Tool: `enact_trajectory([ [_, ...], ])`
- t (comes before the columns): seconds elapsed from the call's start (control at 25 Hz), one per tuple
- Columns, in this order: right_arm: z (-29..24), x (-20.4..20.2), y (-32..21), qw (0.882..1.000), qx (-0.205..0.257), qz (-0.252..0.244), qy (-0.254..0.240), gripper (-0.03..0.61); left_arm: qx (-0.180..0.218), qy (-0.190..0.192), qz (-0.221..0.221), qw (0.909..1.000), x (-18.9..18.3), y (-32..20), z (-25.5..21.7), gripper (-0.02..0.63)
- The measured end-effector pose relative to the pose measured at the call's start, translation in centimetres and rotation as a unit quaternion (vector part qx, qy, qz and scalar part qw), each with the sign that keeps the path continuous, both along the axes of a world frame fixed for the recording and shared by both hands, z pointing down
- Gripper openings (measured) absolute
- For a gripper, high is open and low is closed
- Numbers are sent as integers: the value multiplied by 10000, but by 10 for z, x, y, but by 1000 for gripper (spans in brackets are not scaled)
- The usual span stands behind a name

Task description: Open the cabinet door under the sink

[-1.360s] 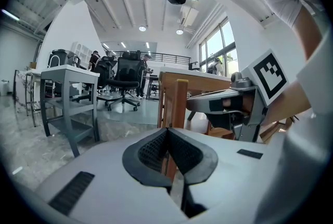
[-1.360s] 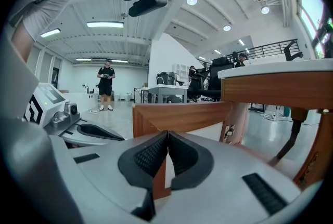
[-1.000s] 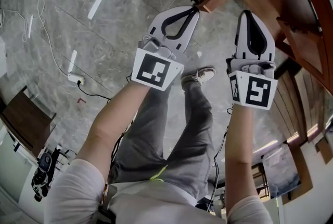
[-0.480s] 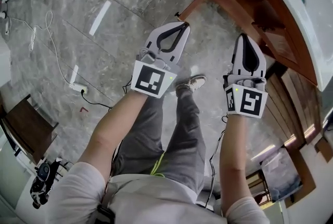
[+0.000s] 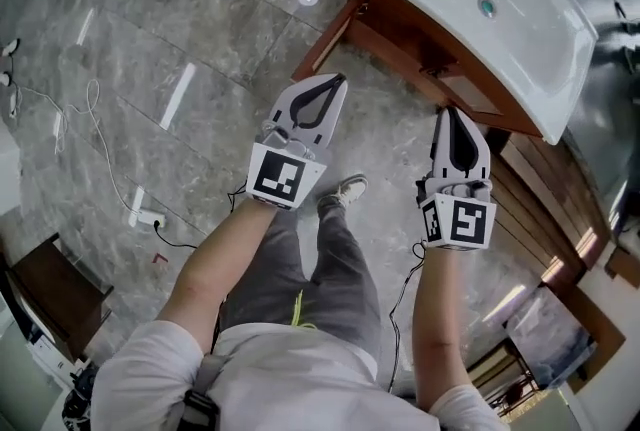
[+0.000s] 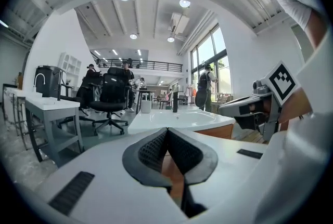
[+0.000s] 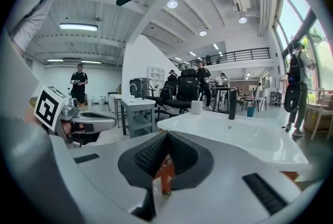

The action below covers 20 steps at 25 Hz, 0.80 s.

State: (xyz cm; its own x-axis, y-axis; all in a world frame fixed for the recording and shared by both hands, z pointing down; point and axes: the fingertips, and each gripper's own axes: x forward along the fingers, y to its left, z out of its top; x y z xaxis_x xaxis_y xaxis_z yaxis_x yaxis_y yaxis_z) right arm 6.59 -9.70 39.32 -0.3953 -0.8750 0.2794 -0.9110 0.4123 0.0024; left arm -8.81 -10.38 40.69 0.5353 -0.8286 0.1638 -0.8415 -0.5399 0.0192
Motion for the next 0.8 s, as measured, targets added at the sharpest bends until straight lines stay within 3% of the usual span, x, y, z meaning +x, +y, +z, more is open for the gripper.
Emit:
enact_trajectory([
  [0.2, -60, 42, 7, 9992, 204, 307, -146, 31, 262, -114, 257, 9993, 35, 1, -63, 18],
  [0.4, -109, 72, 13, 9977, 386, 436, -336, 31, 426, 105, 431, 9981, 67, 6, -116, 18],
  [0.8, -192, 94, 37, 9934, 539, 464, -895, 31, 681, 450, 368, 9960, 85, 24, -220, 18],
])
